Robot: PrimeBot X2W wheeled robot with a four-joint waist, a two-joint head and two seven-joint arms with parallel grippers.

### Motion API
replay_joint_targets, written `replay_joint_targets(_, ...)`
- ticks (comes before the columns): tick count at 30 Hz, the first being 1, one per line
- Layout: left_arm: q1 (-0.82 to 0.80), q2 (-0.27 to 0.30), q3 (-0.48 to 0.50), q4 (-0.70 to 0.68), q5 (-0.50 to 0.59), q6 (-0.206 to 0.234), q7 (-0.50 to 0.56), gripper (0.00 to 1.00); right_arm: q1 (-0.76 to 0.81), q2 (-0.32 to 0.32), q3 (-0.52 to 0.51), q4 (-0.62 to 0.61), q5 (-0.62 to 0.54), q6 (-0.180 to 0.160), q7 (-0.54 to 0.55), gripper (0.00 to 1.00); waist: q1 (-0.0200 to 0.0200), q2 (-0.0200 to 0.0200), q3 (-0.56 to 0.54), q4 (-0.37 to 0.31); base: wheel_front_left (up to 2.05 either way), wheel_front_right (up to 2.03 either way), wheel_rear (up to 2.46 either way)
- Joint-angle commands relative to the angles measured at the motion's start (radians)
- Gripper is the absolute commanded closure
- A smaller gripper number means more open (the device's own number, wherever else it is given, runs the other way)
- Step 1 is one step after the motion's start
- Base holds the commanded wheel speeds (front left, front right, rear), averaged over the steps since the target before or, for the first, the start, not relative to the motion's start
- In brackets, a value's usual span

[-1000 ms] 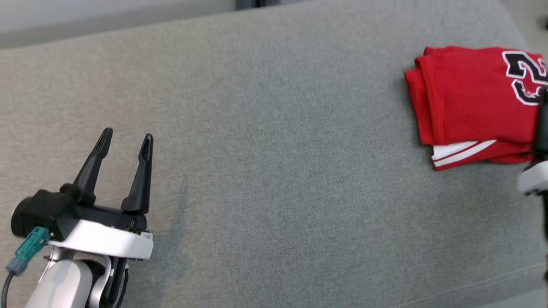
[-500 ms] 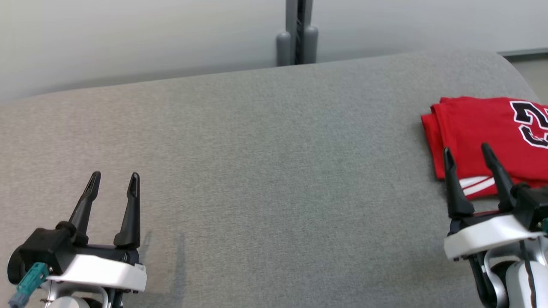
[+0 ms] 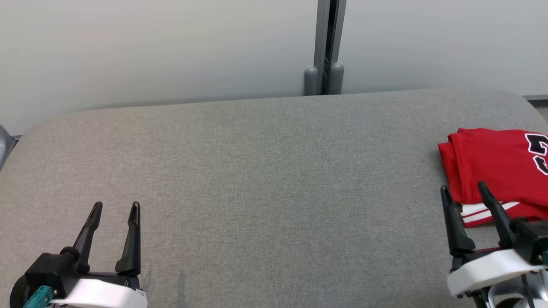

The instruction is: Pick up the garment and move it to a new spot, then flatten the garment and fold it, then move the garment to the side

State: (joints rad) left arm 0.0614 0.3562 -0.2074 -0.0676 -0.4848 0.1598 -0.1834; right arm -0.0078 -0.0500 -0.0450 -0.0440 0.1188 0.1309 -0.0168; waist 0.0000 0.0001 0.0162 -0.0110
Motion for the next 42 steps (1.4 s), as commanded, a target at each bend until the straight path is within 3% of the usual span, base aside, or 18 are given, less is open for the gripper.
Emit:
replay_joint_targets(1,0.006,0.006,0.005,-0.003,-0.003,0.006,0.005,0.00,0.010,-0.003,-0.005,-0.007,0.006,0.000,0.006,0.00,0.0000,-0.0001,-0.005,0.003,0.00,0.00,0.00)
replay_joint_targets(16,0.035,0.031,0.003,-0.016,-0.007,0.022,0.039,0.00,0.081,-0.002,-0.035,-0.078,0.000,0.000,0.052,0.00,0.0000,-0.0001,-0.035,0.002,0.00,0.00,0.00)
replay_joint_targets(42,0.035,0.042,0.000,-0.018,-0.019,0.036,0.040,0.00,0.083,-0.002,-0.030,-0.070,0.032,0.000,0.045,0.00,0.0000,-0.0001,-0.039,0.001,0.00,0.00,0.00)
